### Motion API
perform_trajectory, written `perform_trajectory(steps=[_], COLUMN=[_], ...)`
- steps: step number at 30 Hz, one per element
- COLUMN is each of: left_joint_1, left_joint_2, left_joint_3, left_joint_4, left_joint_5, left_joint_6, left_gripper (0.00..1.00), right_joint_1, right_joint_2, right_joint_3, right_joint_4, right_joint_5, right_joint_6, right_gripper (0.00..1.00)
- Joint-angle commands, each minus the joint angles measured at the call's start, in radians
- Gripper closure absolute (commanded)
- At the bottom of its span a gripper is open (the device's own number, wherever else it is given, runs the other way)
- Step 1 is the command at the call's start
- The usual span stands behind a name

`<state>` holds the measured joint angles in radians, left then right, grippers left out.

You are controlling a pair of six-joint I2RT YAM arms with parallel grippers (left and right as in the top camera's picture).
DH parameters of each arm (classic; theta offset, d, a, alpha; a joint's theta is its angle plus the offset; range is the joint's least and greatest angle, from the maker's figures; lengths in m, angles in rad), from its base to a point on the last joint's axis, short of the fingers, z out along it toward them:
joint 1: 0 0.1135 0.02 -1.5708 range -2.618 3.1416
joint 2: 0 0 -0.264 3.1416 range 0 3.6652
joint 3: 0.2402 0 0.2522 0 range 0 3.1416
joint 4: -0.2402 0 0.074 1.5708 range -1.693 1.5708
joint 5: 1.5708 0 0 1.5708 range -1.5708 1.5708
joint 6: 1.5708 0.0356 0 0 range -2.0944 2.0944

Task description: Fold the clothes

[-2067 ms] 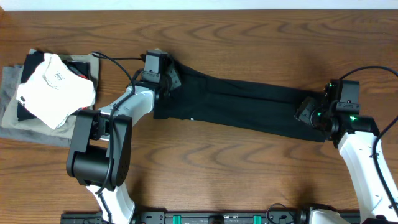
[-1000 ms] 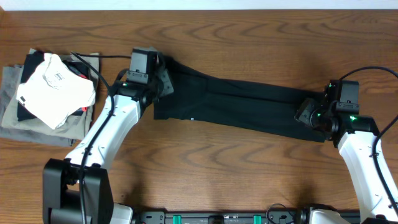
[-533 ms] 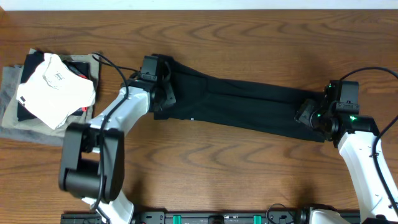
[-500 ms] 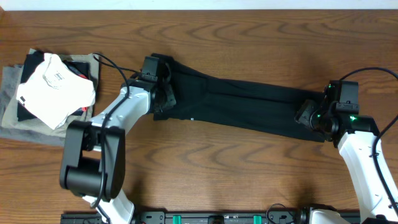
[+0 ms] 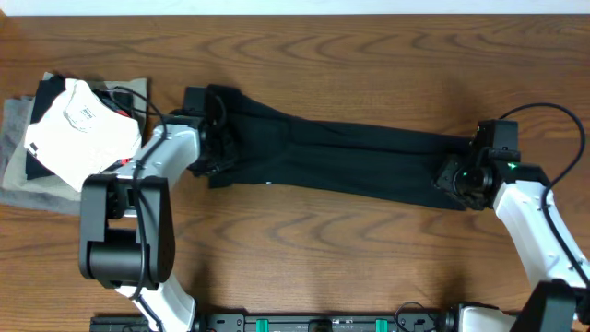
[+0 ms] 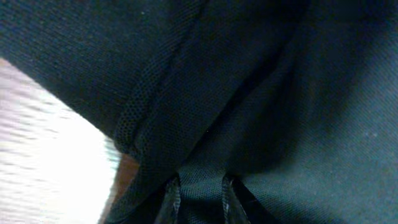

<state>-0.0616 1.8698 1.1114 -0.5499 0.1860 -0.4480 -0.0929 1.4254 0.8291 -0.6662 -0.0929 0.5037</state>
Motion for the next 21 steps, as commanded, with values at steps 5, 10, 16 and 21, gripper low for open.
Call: perform_trajectory(steps=[5, 10, 16, 21], left_joint_1=[0.027, 0.027, 0.023, 0.018], left_joint_2=[0.002, -0.031, -0.152, -0.203], left_joint_3=[-0.01, -0.008, -0.007, -0.007], left_joint_4=[-0.072, -0.074, -0.068, -0.072], left_joint_5=[-0.068, -0.068, -0.067, -0.034], left_joint_6=[-0.076, -0.076, -0.043, -0.043], left_gripper=[0.81, 0.73, 0.74, 0.74], right_joint_1=[0.008, 0.014, 0.029, 0.029], right_joint_2=[0.028, 0.028, 0.029, 0.06], right_joint_3=[-0.006, -0.006, -0.006, -0.006], right_joint_4=[0.005, 0.033, 0.103, 0.155], right_joint_5=[0.014, -0.07, -0.096, -0.119], right_joint_6=[-0.003, -0.056, -0.086, -0.087], right_gripper=[0.45, 0.6, 0.99, 0.99])
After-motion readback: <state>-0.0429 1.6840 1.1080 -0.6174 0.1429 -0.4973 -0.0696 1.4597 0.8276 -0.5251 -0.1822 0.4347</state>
